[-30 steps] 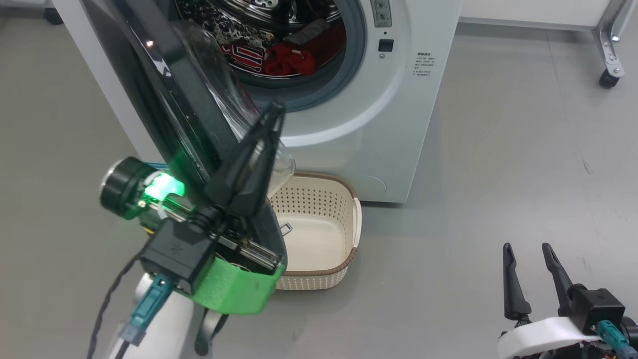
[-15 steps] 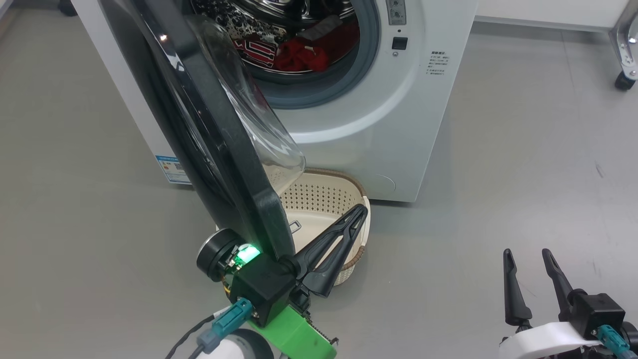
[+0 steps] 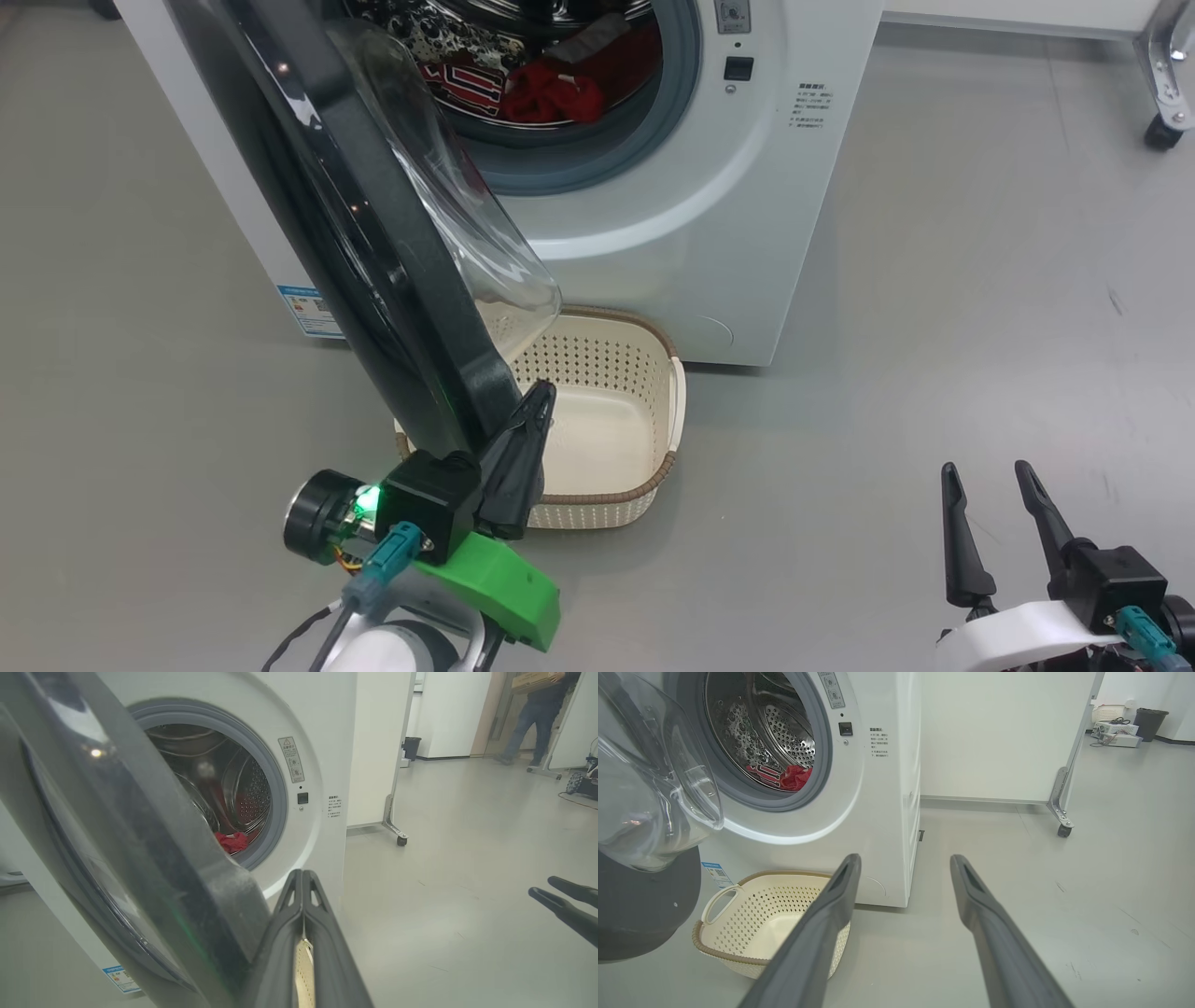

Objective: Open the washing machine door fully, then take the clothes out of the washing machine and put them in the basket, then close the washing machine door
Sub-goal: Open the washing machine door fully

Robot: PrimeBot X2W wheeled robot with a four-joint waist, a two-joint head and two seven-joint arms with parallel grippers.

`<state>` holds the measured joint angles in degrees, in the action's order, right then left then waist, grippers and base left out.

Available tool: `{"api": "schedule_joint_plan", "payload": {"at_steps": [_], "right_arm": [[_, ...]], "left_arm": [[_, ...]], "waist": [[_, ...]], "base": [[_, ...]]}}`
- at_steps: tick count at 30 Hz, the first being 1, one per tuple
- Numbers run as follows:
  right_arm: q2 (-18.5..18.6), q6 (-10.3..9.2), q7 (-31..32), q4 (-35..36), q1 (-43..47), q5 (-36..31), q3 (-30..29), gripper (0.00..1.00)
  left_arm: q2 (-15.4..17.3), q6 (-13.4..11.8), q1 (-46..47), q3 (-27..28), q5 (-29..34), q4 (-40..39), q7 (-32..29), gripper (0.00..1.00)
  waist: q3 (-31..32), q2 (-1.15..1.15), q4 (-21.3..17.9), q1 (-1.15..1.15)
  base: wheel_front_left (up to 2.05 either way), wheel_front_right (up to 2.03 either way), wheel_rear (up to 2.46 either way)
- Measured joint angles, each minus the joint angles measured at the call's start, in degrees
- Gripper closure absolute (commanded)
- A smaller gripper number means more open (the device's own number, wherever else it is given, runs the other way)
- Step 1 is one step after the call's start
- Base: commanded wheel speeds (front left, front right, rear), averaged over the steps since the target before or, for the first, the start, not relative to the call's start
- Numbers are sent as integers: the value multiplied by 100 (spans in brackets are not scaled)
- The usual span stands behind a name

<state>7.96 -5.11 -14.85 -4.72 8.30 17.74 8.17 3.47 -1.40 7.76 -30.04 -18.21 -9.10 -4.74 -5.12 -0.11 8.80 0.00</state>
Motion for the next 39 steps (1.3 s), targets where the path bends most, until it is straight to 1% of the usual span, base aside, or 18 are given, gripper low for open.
{"api": "schedule_joint_plan", "payload": {"at_steps": [6, 17, 31, 34, 39], "right_arm": [[-13, 0, 0, 3, -11, -25, -40, 0], [-37, 0, 0, 35, -10, -25, -189, 0], [-56, 1, 0, 91, -5, -43, -347, 0], [-56, 51, 0, 90, -4, -53, -352, 0], [-55, 51, 0, 89, 16, -75, -379, 0]], "left_arm": [[30, -225, -11, 200, 82, 119, 1, 100], [0, -333, -58, 229, 82, 189, 1, 100], [-71, -388, -328, 303, 64, 188, 36, 100], [-74, -398, -388, 360, 63, 190, 87, 100], [-71, -433, -472, 403, 63, 174, 154, 100]], "waist": [[-34, 0, -122, 0], [-99, 0, -146, 0], [-145, 0, 168, 0], [-144, 0, 258, 0], [-127, 0, 379, 0]], "base": [[0, 0, 0], [0, 0, 0], [0, 0, 0], [0, 0, 0], [0, 0, 0]]}}
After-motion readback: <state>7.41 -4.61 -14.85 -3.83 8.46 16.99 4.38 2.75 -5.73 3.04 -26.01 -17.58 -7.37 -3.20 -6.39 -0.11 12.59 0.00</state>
